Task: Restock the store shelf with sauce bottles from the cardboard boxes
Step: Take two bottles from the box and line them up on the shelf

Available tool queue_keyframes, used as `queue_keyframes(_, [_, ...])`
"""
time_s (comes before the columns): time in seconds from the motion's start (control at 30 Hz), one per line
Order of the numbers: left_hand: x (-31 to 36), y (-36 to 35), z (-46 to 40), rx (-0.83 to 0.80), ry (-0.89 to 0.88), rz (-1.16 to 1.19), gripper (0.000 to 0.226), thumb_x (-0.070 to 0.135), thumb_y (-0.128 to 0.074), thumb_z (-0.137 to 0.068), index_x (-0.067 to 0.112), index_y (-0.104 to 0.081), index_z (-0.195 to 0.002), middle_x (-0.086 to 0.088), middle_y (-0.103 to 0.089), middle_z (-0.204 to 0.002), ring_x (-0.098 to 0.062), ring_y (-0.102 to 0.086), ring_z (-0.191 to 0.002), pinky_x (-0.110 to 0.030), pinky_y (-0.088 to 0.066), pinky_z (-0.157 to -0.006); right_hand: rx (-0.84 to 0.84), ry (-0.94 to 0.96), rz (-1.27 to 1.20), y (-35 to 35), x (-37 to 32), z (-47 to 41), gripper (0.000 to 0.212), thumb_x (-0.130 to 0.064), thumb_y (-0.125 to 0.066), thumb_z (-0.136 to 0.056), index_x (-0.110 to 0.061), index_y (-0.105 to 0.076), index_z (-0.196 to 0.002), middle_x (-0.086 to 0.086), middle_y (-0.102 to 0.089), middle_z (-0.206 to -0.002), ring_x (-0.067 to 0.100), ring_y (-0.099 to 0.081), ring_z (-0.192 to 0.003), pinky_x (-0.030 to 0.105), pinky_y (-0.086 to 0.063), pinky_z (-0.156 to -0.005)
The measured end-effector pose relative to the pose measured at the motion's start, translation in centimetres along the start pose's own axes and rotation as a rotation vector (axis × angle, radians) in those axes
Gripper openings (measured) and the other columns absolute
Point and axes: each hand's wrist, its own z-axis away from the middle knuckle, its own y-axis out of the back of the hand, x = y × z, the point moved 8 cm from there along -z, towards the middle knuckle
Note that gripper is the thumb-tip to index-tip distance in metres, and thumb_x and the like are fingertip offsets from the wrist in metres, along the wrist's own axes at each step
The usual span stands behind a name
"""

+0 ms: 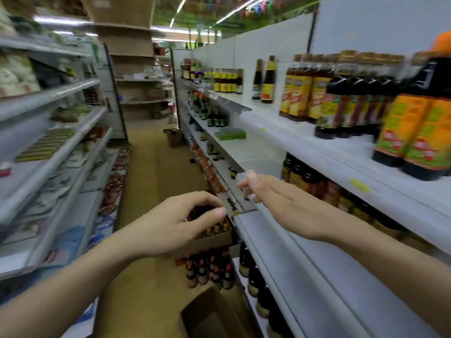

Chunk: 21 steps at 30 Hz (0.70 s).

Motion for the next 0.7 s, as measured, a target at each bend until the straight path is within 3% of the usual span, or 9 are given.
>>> queue_keyframes(0.1, [-5.4, 3.9, 0.3, 0.014, 0.022, 0.003, 0.042, 0.061, -0.041, -0.082, 0.044, -0.056, -0.117, 0.033, -0.055, -0.116, 0.021, -0.045, -0.108, 0.004, -0.035, -0.081, 0.033, 0.019, 0.037, -2.7, -2.1, -4.9, 0.078, -0.063, -0.014, -0.087, -0.012, -0.051, -0.133, 0.006, -0.053, -0.138, 0.015, -0.05, -0.123, 0.031, -0.036, -0.107])
queue_keyframes(0.23, [-12.0, 8.3, -0.6, 0.013, 0.019, 0.003, 0.033, 0.059, -0.045, -0.082, 0.047, -0.055, -0.111, 0.034, -0.054, -0.114, 0.027, -0.043, -0.106, 0.004, -0.036, -0.078, 0.018, 0.034, 0.057, -6.4, -4.4, -11.6, 0.07, -0.051, -0.022, -0.096, 0.006, -0.049, -0.128, 0.026, -0.052, -0.129, 0.035, -0.049, -0.115, 0.034, -0.035, -0.094])
queue_keyframes(0.27, [-13.7, 9.1, -1.0, 0.002, 0.022, -0.004, 0.03, 0.058, -0.046, -0.084, 0.047, -0.054, -0.11, 0.034, -0.053, -0.114, 0.027, -0.043, -0.106, 0.002, -0.037, -0.08, 0.027, 0.043, 0.064, -7.2, -4.7, -13.3, 0.069, -0.051, -0.024, -0.096, 0.005, -0.049, -0.127, 0.024, -0.053, -0.13, 0.034, -0.049, -0.114, 0.032, -0.037, -0.089])
queue_keyframes(0.33, [-17.0, 10.8, -2.2, -0.016, 0.04, -0.034, 0.026, 0.055, -0.049, -0.088, 0.046, -0.055, -0.111, 0.031, -0.053, -0.117, 0.019, -0.047, -0.108, -0.006, -0.041, -0.088, 0.036, 0.011, 0.054, -8.8, -5.1, -16.7, 0.063, -0.057, -0.024, -0.092, -0.015, -0.051, -0.131, 0.003, -0.056, -0.131, 0.016, -0.054, -0.111, 0.018, -0.043, -0.078])
queue_keyframes(0.4, [-20.2, 12.2, -3.6, -0.039, 0.071, -0.079, 0.026, 0.052, -0.051, -0.091, 0.043, -0.055, -0.115, 0.025, -0.053, -0.12, 0.01, -0.049, -0.11, -0.012, -0.043, -0.091, 0.007, -0.022, 0.034, -10.5, -5.0, -19.8, 0.069, -0.069, -0.022, -0.081, -0.032, -0.044, -0.136, -0.015, -0.05, -0.128, 0.002, -0.048, -0.112, 0.011, -0.037, -0.081])
queue_keyframes(0.53, [-26.2, 14.1, -8.0, -0.054, 0.096, -0.132, 0.03, 0.049, -0.051, -0.093, 0.036, -0.057, -0.12, 0.019, -0.055, -0.122, 0.004, -0.051, -0.111, -0.005, -0.04, -0.07, -0.003, -0.064, 0.002, -12.4, -3.5, -26.5, 0.075, -0.072, -0.023, -0.072, -0.033, -0.044, -0.134, -0.018, -0.05, -0.12, 0.004, -0.049, -0.115, 0.02, -0.036, -0.088])
queue_keyframes(0.7, [-33.3, 13.6, -15.3, -0.183, 0.138, -0.166, 0.034, 0.045, -0.05, -0.096, 0.029, -0.058, -0.124, 0.014, -0.056, -0.121, -0.001, -0.051, -0.11, -0.004, -0.038, -0.071, -0.059, -0.105, 0.017, -13.6, -0.4, -36.1, 0.076, -0.069, -0.022, -0.078, -0.028, -0.045, -0.138, -0.014, -0.052, -0.127, 0.003, -0.049, -0.114, 0.023, -0.036, -0.093])
